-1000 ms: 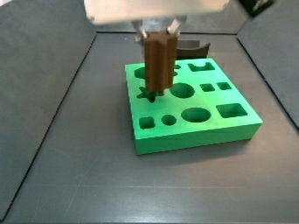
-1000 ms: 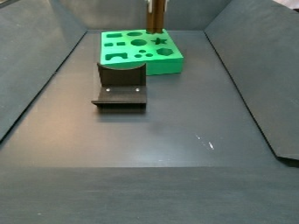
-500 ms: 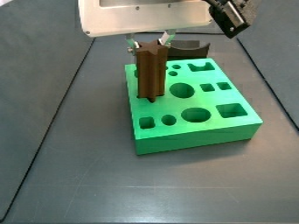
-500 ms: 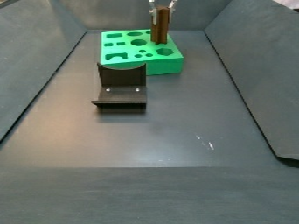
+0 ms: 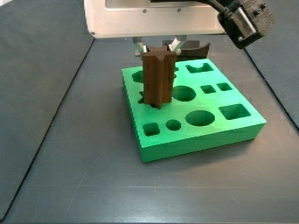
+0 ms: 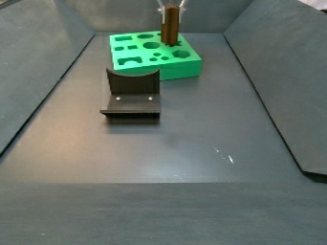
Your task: Insert the star object.
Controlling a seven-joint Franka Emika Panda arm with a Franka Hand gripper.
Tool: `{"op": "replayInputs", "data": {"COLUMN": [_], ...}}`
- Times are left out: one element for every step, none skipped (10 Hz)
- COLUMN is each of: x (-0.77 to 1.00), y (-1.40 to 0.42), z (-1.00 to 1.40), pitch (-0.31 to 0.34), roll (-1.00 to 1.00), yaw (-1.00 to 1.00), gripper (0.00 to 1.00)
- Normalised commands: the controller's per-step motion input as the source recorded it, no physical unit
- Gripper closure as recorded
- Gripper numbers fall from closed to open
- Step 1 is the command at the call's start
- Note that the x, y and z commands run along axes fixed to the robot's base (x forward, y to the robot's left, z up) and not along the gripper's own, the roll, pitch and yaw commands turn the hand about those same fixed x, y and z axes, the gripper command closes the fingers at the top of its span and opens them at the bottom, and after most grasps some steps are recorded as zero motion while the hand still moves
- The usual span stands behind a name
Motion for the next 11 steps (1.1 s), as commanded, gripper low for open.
{"op": "replayInputs", "data": {"x": [-0.40, -0.31, -0.07, 0.26, 0.55, 0.57, 0.38, 0.23, 0.00, -0.19, -0.33], "y": [0.08, 0.06, 0.05, 0.00, -0.05, -0.05, 0.00, 0.00, 0.00, 0.00, 0.00], "z": [-0.53, -0.43, -0.45, -0.74, -0.88, -0.90, -0.95, -1.00, -0.79, -0.22, -0.06], "pitch": [-0.067, -0.063, -0.076, -0.020, 0.000, 0.000, 0.000, 0.000, 0.000, 0.000, 0.000], "roll": [0.18, 0.15, 0.14, 0.13, 0.11, 0.12, 0.10, 0.03, 0.00, 0.00, 0.00], "yaw": [0.14, 0.23, 0.38, 0.38, 0.31, 0.29, 0.25, 0.12, -0.13, -0.31, -0.28], "gripper": [1.00, 1.00, 1.00, 1.00, 1.00, 1.00, 1.00, 1.00, 1.00, 1.00, 1.00]}}
